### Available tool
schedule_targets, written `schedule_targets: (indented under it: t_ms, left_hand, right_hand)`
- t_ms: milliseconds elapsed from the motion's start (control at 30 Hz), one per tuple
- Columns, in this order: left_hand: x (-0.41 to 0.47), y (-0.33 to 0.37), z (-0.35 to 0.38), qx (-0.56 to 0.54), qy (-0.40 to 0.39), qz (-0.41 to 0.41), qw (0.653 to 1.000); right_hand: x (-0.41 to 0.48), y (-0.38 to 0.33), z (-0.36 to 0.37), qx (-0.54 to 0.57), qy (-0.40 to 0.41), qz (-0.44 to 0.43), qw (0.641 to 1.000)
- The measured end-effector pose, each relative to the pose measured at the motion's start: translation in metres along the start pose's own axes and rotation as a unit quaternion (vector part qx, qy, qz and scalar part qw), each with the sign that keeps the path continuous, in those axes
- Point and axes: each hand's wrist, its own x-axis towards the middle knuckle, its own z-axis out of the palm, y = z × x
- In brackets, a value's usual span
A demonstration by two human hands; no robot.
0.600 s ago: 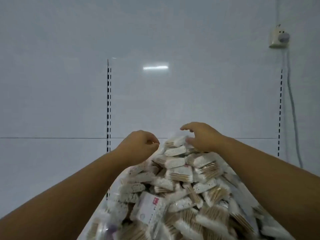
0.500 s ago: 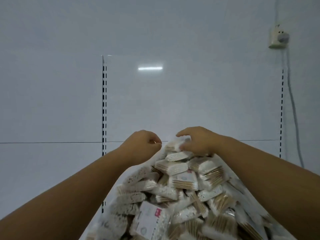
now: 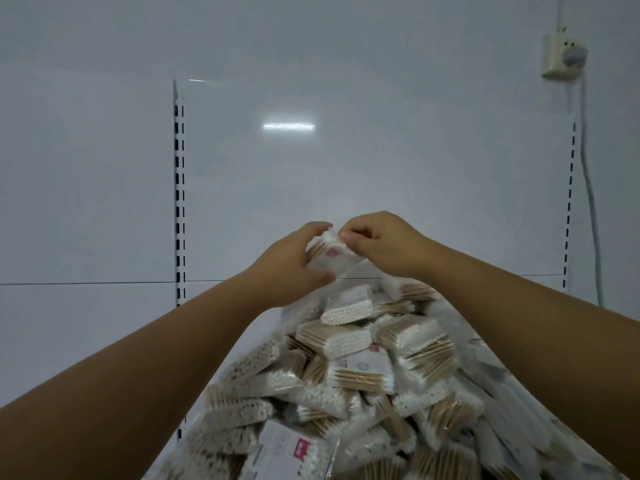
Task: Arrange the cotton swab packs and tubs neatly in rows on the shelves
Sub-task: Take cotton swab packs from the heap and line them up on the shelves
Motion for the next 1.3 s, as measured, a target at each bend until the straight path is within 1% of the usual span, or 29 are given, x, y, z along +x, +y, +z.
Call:
schedule_targets:
  t_ms: [67, 100, 167, 200, 233, 300, 333, 367, 400, 500, 567, 633, 667, 733, 800, 833, 900, 967, 1033, 1100, 1133, 1167, 1200, 1267, 1300]
  left_hand:
    - [0.003, 0.003, -0.002, -0.012, 0.014, 0.016, 1.0]
    - [0.003, 0.002, -0.004, -0.029, 0.023, 0.011, 0.999]
    - [0.0, -0.001, -0.008, -0.104, 0.038, -0.035, 0.993]
    - [-0.003, -0.005, -0.011, -0.158, 0.041, -0.071, 0.984]
    - [-0.006, -0.008, -0.014, -0.208, 0.039, -0.111, 0.971]
    - [-0.01, -0.015, -0.018, -0.281, 0.031, -0.178, 0.943]
    - [-0.011, -0.018, -0.019, -0.302, 0.027, -0.201, 0.932]
    - [-0.013, -0.02, -0.02, -0.318, 0.024, -0.22, 0.922]
    - [-0.014, -0.02, -0.019, -0.334, 0.021, -0.236, 0.912]
    - [-0.015, -0.02, -0.016, -0.392, 0.01, -0.279, 0.876]
    - [-0.015, -0.02, -0.016, -0.424, 0.013, -0.296, 0.856]
    - [-0.016, -0.02, -0.018, -0.449, 0.028, -0.308, 0.839]
    - [-0.016, -0.021, -0.018, -0.461, 0.036, -0.313, 0.829]
    - [-0.016, -0.023, -0.02, -0.488, 0.046, -0.321, 0.81]
    - [-0.014, -0.021, -0.021, -0.522, 0.039, -0.312, 0.793]
    - [-0.013, -0.019, -0.02, -0.545, 0.024, -0.296, 0.784]
    - [-0.012, -0.012, -0.016, -0.568, -0.026, -0.252, 0.783]
    - [-0.009, -0.004, -0.009, -0.544, -0.041, -0.216, 0.81]
    - [-0.007, 0.001, -0.003, -0.497, -0.007, -0.217, 0.84]
    - [-0.005, 0.001, -0.002, -0.476, 0.021, -0.243, 0.845]
    - [-0.006, 0.0, -0.003, -0.475, 0.024, -0.25, 0.843]
    - [-0.007, 0.0, -0.003, -0.474, 0.021, -0.254, 0.843]
    - [-0.009, 0.0, -0.004, -0.472, 0.017, -0.255, 0.844]
    - [-0.011, 0.002, -0.003, -0.465, 0.013, -0.254, 0.848]
    - [-0.011, 0.004, -0.002, -0.464, 0.01, -0.253, 0.849]
  right_hand:
    - [0.002, -0.006, 0.0, 0.006, -0.004, -0.013, 1.0]
    - [0.002, -0.006, 0.0, 0.013, 0.001, -0.012, 1.0]
    - [0.0, -0.001, -0.001, 0.036, -0.004, 0.021, 0.999]
    - [-0.003, 0.002, -0.003, 0.029, -0.035, 0.044, 0.998]
    - [-0.008, 0.005, -0.003, -0.002, -0.089, 0.056, 0.995]
    - [-0.016, 0.01, 0.0, -0.112, -0.204, 0.053, 0.971]
    - [-0.02, 0.01, 0.003, -0.155, -0.24, 0.042, 0.957]
    - [-0.023, 0.01, 0.007, -0.185, -0.258, 0.032, 0.948]
    - [-0.024, 0.011, 0.01, -0.201, -0.258, 0.025, 0.944]
    - [-0.026, 0.015, 0.016, -0.223, -0.22, -0.004, 0.95]
    - [-0.027, 0.015, 0.014, -0.21, -0.198, -0.024, 0.957]
    - [-0.027, 0.015, 0.009, -0.188, -0.158, -0.043, 0.969]
    - [-0.028, 0.016, 0.005, -0.171, -0.122, -0.05, 0.976]
    - [-0.03, 0.016, -0.002, -0.121, -0.026, -0.067, 0.99]
    - [-0.031, 0.015, -0.002, -0.096, 0.068, -0.119, 0.986]
    - [-0.03, 0.014, 0.001, -0.108, 0.094, -0.151, 0.978]
    - [-0.027, 0.011, 0.009, -0.141, 0.107, -0.206, 0.962]
    - [-0.023, 0.006, 0.012, -0.142, 0.06, -0.218, 0.964]
    - [-0.023, 0.007, 0.006, -0.116, 0.006, -0.178, 0.977]
    - [-0.025, 0.022, -0.01, -0.094, 0.003, -0.089, 0.992]
    - [-0.026, 0.034, -0.019, -0.092, 0.006, -0.042, 0.995]
    - [-0.029, 0.046, -0.027, -0.098, -0.013, 0.004, 0.995]
    - [-0.032, 0.056, -0.033, -0.111, -0.057, 0.045, 0.991]
    - [-0.04, 0.072, -0.034, -0.145, -0.158, 0.101, 0.971]
    - [-0.043, 0.077, -0.031, -0.16, -0.179, 0.112, 0.964]
